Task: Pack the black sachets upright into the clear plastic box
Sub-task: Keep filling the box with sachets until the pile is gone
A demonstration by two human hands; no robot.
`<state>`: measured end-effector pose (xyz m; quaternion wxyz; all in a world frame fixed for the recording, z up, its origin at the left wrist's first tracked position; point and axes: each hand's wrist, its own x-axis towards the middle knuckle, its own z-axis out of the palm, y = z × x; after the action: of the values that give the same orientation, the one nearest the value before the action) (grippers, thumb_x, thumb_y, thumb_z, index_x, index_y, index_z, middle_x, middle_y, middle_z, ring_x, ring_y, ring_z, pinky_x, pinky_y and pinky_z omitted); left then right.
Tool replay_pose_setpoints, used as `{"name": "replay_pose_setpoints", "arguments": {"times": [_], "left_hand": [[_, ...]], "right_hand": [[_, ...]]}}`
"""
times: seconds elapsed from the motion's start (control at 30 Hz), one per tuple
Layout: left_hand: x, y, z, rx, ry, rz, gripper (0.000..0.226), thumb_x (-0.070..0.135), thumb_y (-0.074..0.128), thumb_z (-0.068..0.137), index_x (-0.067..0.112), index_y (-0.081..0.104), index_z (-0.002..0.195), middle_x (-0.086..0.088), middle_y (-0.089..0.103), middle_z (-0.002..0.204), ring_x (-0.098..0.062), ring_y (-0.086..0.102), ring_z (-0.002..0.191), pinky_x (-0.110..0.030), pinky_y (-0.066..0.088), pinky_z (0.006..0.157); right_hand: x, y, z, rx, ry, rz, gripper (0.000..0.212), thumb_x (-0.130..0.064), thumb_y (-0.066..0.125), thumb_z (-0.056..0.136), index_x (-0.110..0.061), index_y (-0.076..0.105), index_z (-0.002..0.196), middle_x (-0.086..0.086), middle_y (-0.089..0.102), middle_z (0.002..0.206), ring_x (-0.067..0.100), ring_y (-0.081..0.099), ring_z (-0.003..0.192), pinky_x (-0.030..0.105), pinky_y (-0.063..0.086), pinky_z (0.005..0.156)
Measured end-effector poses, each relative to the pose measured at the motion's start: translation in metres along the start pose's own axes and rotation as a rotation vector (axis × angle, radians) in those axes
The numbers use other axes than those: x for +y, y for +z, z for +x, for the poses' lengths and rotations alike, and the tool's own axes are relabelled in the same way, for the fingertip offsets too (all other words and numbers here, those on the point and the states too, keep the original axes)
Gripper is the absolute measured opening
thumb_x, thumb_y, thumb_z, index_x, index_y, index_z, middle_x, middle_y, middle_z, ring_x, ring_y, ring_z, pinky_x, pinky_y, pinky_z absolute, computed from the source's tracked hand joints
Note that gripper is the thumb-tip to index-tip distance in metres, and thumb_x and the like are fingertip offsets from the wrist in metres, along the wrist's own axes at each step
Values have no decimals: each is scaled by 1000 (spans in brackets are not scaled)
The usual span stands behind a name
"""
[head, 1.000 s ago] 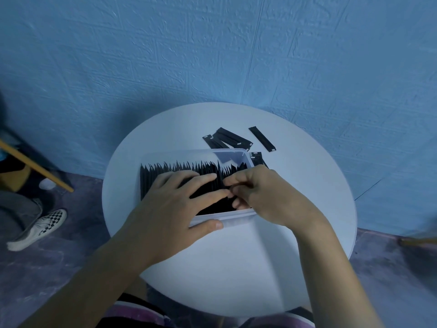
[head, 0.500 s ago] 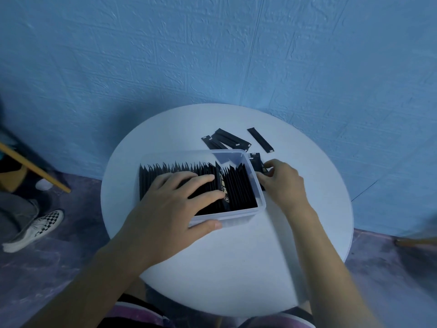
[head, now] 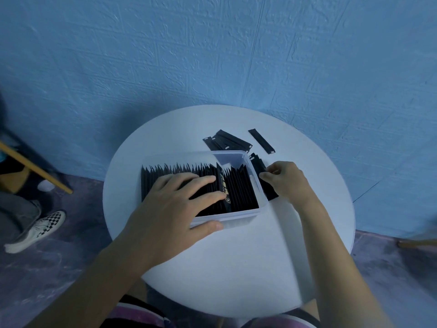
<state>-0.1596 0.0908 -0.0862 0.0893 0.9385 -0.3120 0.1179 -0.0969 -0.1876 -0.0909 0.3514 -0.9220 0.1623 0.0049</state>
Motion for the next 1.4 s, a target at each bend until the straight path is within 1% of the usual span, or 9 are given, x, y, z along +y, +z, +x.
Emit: {"name": "replay_pose_setpoints", "arguments": {"times": [0.3,0.47,0.53,0.63,0.7,0.8,1.0,1.17,1.4], "left_hand": [[0,-1,0,-9,2,8,51,69,39,93,43,55,135,16,48,147,-17,46,131,-42,34,109],[0,0,0,4,6,11,51,69,39,93,43,56,134,15,50,146,-17,47,130,-42,35,108],[0,1,0,14,9,14,51,68,40,93,42,57,134,14,50,146,-17,47,130,-42,33,108],[0,2,0,27,12,17,52,69,41,92,42,58,134,14,51,146,-17,47,130,-43,35,108],[-1,2,0,30,12,12,52,69,40,92,42,58,134,14,51,146,-17,47,130,-43,34,108],[-1,2,0,35,14,13,53,69,40,93,42,56,135,13,51,147,-18,47,130,-43,33,108],[-1,4,-1,47,14,20,57,69,40,93,41,52,140,13,50,148,-18,48,131,-45,38,107],[-1,4,0,58,20,21,56,68,41,93,40,54,140,12,51,148,-19,49,130,-44,38,107],[-1,4,0,57,22,24,58,69,40,93,40,52,142,13,50,149,-19,49,130,-42,35,107]], "right_hand": [[2,-16,-5,-19,-17,209,3,-23,68,89,-23,69,92,-1,71,80,17,62,68,31,47,65],[-37,-46,-39,40,-195,397,18,-16,67,93,0,64,88,-2,56,61,11,47,49,23,45,48],[-55,-50,-54,-12,-247,433,25,-18,68,94,3,60,83,2,55,58,15,50,48,29,46,48],[-72,-30,-68,-49,-256,213,27,-31,68,92,-13,56,75,-2,64,57,18,63,48,35,54,58],[-76,-12,-71,-8,-273,-113,28,-41,63,92,-17,55,80,0,68,65,24,69,67,36,51,72],[-80,2,-74,-18,-285,-342,30,-44,61,93,-16,57,85,3,67,76,28,62,85,36,41,72],[-81,-11,-76,-233,-195,-151,18,-36,64,94,-19,66,88,1,74,66,13,71,59,35,58,81],[-81,-8,-75,-225,-215,-203,18,-36,62,94,-21,70,87,2,74,70,17,72,69,37,59,80],[-80,-9,-74,-282,-235,-138,15,-24,57,97,-17,69,92,0,75,72,10,71,57,27,59,76]]}}
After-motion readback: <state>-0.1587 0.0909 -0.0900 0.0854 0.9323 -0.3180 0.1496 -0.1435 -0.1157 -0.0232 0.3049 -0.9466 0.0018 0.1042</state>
